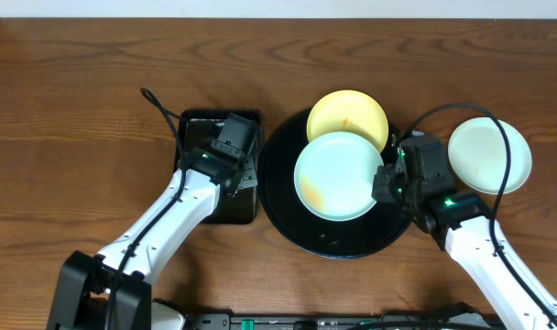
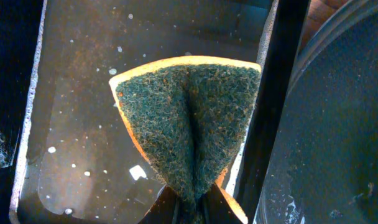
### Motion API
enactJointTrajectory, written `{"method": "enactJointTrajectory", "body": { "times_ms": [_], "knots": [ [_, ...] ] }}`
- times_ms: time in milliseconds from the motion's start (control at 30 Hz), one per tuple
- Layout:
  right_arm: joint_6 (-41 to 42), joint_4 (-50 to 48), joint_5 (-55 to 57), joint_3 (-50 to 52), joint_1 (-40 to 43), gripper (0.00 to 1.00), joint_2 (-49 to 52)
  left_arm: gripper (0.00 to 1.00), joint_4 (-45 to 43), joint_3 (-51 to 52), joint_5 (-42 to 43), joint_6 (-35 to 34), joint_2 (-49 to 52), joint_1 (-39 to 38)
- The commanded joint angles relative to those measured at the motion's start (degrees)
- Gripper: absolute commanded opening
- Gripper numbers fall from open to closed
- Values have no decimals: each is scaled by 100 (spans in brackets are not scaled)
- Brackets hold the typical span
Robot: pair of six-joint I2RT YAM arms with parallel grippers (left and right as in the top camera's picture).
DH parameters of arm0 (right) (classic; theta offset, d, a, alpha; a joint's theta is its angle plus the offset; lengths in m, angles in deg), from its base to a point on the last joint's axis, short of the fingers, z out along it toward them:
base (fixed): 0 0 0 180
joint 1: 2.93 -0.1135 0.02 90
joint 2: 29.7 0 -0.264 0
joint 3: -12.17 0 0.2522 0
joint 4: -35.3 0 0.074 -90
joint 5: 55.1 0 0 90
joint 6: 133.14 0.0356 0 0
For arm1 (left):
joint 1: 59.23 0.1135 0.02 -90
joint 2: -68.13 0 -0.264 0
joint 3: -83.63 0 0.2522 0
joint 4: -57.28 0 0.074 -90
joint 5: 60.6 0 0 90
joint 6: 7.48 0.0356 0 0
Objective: Clean dirty plates on tray and stack at the side
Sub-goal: 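Lift the green plate with the right gripper and stack it on the right plate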
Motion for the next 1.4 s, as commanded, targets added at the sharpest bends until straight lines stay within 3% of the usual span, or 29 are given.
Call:
{"method": "enactJointTrajectory", "body": {
  "times_ms": [0, 200, 800, 1067, 1367],
  "knots": [
    [-960, -114, 122, -111, -22, 1, -111, 8, 20, 57, -92, 101, -7, 22],
    [-1784, -118, 542, -391, -144, 1, -389, 8, 15, 57, -94, 98, -7, 22],
    [-3652, -728, 5425, -459, -2789, 1, -509, 8, 15, 57, -94, 101, -7, 22],
    [-4481, -1377, 6258, -459, -3320, 1, -509, 8, 13, 57, -94, 101, -7, 22],
    [-4387, -1493, 6258, -459, -3314, 1, -509, 8, 13, 57, -94, 101, -7, 22]
  ]
}}
